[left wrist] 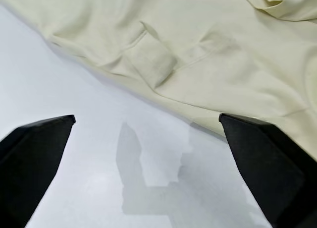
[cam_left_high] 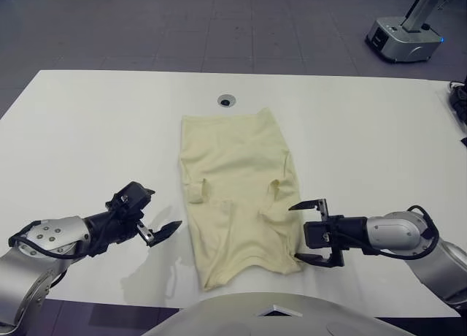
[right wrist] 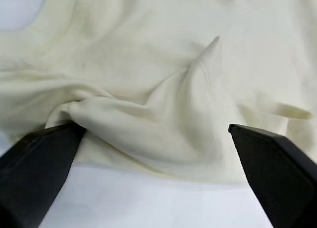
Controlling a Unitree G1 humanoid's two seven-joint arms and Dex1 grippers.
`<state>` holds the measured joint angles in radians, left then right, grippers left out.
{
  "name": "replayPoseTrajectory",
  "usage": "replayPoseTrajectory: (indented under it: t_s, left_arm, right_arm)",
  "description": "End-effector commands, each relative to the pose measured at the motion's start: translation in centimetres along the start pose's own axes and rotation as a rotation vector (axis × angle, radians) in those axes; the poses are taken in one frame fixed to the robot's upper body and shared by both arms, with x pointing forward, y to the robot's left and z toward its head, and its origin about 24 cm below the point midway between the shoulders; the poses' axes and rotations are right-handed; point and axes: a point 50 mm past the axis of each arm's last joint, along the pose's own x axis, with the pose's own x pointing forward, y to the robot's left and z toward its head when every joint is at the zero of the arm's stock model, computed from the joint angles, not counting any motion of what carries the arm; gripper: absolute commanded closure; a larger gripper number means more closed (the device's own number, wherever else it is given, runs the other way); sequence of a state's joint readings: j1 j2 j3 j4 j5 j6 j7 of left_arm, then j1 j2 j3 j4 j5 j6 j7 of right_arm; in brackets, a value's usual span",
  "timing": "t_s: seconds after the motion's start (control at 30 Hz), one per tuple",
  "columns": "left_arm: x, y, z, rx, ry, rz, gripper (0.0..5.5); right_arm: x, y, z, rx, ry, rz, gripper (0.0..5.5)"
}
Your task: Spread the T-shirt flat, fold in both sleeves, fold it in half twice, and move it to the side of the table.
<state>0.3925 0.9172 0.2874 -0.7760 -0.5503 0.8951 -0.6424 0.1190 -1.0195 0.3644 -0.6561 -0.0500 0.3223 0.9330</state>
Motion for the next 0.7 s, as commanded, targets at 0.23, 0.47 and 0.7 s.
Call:
replayPoseTrajectory:
  t_s: [0.23, 0.47, 0.7]
  left_arm:
    - [-0.4, 1.4, 0.1, 0.052, 0.023, 0.077, 0.1]
    - [-2.1, -3.9, -0.6, 0.279, 0.06, -0.201, 0.1]
    - [-2.3, -6.0, -3.3, 0.449, 0.127, -0.297, 0.1]
  right_arm:
    - [0.3, -1.9, 0.4, 0.088, -0.018, -0.101, 0.11]
    - [-6.0, -1.2, -1.1, 0.101, 0.113, 0.043, 0.11]
    - [-6.8, 0.0, -2.1, 0.016, 0.069, 0.078, 0.11]
